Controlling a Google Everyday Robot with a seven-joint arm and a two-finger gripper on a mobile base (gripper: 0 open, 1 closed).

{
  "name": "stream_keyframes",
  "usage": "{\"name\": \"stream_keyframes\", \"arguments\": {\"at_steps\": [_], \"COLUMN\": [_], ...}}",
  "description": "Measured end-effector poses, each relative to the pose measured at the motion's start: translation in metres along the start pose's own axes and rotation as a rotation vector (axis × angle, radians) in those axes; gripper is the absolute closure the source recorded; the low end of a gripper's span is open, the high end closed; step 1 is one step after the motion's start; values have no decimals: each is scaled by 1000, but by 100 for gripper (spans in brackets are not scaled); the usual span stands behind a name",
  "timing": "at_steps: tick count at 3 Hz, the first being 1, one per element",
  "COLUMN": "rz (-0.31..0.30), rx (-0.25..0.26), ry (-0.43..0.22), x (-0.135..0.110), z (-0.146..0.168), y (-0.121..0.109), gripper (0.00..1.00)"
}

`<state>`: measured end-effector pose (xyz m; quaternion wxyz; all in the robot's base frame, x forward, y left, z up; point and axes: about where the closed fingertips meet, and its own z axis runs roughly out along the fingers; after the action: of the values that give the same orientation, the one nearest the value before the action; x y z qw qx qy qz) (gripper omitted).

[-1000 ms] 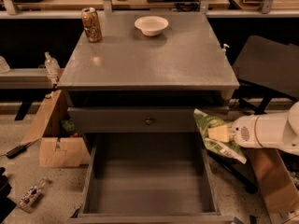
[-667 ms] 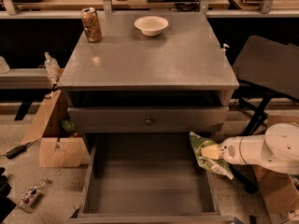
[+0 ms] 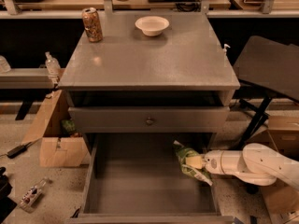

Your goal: Place green jalapeno chip bag into middle drawer

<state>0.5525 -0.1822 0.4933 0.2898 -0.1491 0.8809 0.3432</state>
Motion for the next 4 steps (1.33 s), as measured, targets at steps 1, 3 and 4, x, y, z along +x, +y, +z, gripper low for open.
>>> {"name": "stream_keyframes", "arguments": {"at_steps": [1, 3, 4], "rz": [-21, -21, -22], "rx": [-76, -86, -92], "ry": [-28, -24, -22], "x": [8, 11, 11], "z": [27, 34, 37], "y": [0, 1, 3], "gripper": [100, 59, 28]}}
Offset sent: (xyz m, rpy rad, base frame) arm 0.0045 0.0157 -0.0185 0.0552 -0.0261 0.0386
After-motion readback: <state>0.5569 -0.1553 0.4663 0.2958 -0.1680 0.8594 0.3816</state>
